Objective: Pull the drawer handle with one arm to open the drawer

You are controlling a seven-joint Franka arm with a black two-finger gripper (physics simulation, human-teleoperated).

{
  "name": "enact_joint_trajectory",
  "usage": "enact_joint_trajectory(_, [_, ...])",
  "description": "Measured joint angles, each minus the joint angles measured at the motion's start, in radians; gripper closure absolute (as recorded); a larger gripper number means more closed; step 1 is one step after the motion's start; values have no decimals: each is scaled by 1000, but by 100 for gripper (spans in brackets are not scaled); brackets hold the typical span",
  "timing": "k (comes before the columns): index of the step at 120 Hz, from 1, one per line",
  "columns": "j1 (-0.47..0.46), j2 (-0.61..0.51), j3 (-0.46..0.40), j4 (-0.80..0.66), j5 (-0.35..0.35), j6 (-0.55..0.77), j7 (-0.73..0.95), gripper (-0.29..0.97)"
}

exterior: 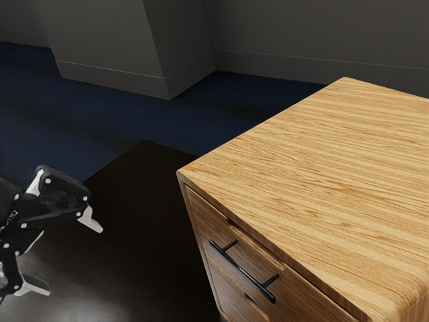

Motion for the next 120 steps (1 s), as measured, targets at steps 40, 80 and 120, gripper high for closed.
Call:
enact_joint_trajectory(40, [-25, -88, -121, -52, -156, 46, -25, 1])
enact_joint_trajectory(80, [-15, -73, -251, -52, -277, 162, -63, 0])
enact_joint_trajectory(120, [-20, -74, -273, -52, -322, 191, -85, 1])
